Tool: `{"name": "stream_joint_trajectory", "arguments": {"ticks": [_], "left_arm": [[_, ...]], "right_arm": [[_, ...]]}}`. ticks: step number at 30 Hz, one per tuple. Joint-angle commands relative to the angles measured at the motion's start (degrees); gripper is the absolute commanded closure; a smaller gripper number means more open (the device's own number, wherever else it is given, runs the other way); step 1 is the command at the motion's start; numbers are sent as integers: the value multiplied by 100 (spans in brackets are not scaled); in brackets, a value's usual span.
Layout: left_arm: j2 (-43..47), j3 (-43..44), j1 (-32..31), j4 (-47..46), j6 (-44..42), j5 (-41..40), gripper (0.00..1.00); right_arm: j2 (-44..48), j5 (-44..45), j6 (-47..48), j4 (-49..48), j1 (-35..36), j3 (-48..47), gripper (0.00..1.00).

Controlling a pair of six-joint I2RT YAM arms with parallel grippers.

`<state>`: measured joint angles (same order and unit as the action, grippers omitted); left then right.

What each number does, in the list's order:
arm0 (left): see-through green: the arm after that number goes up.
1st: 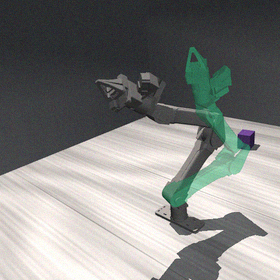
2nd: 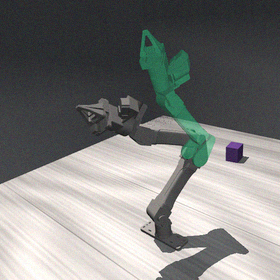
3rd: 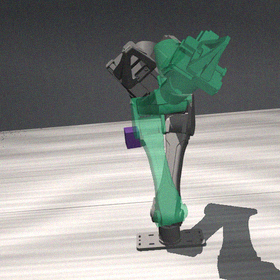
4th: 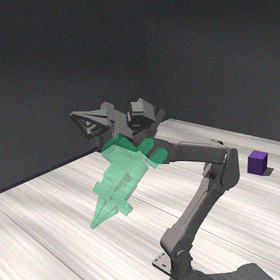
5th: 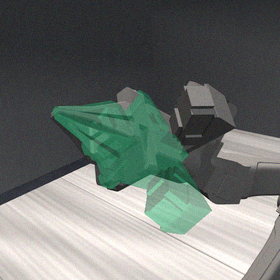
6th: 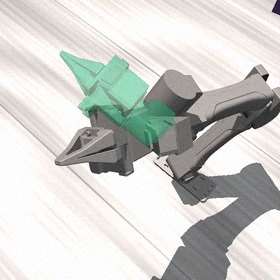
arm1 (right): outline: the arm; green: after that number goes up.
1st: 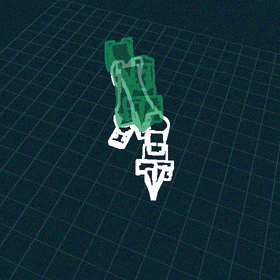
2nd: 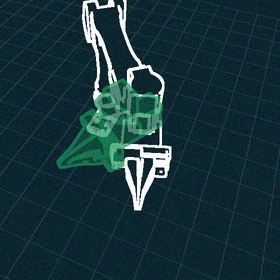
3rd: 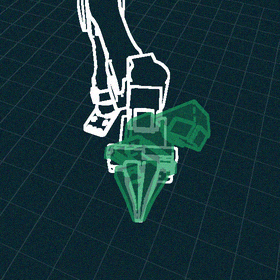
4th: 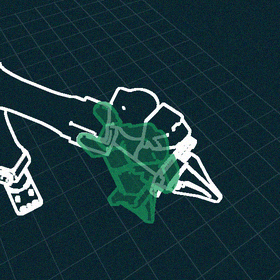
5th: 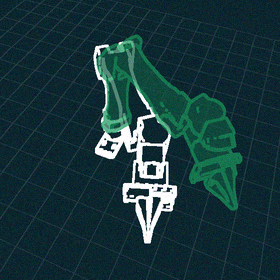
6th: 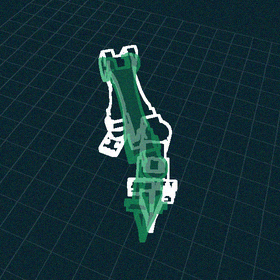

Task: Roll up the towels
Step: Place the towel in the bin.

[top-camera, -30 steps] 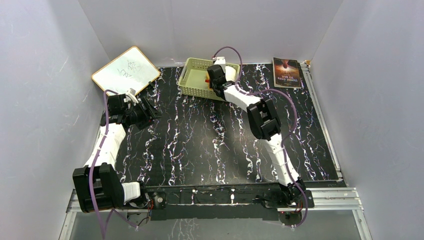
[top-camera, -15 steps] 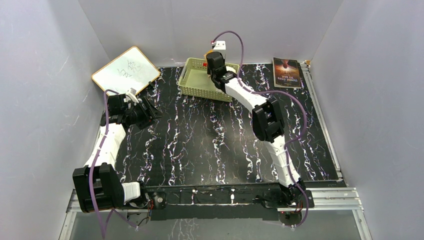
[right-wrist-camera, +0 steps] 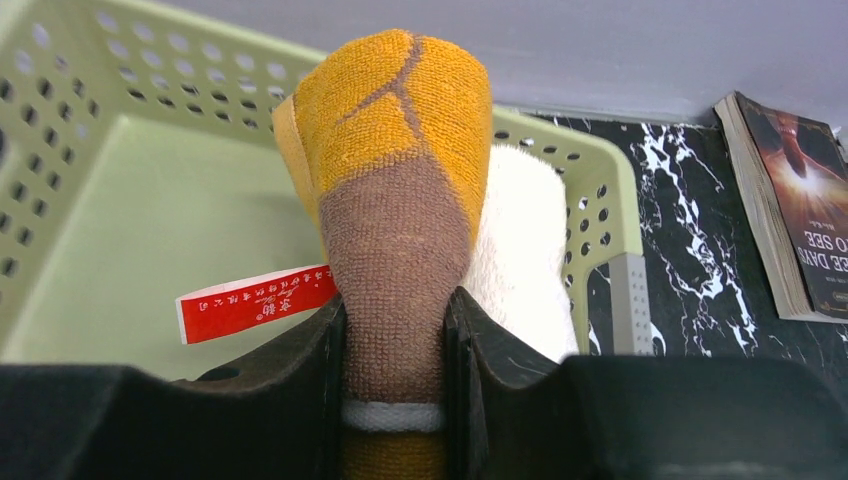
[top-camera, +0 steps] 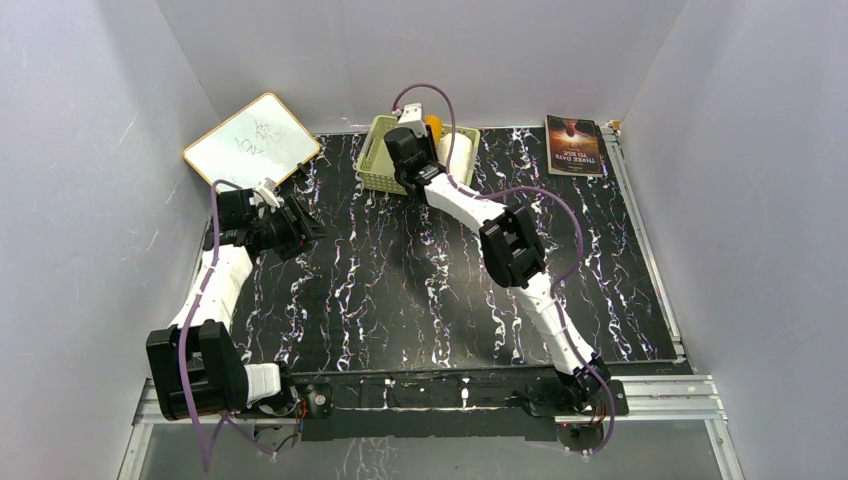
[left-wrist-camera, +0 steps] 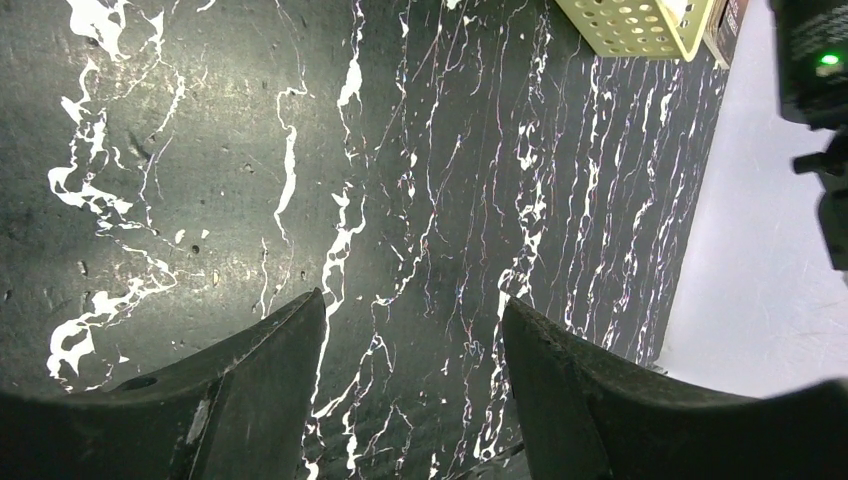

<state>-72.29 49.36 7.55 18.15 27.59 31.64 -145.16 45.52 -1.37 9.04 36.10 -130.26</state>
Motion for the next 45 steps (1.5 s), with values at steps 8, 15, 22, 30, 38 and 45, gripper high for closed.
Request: {"name": "stream_joint_trajectory", "arguments": {"ticks": [8,15,22,30,38,45], "left_arm": [[-188,-168,27,-140,-35,707,36],[-301,-191,27,-139,-69,828,35],[-334,-158,27,11,-177,748,35],[-373,-155,32,99,-254,732,35],[-425,-113,27,164,-314,742,35],[-441,-36,27,269,-369,690,35]], "right_arm": [[-571,509,456,-265,-44,-421,98],[-683,210,305,-87,-46,-448,88],[-609,-402,-81,59,-67,-378,61],[-443,-1286,-822,247,-305,-215,55],[-110,-2270,-1265,8,-513,231,40],[85,-2700,-1487,-90,-621,268,35]]}}
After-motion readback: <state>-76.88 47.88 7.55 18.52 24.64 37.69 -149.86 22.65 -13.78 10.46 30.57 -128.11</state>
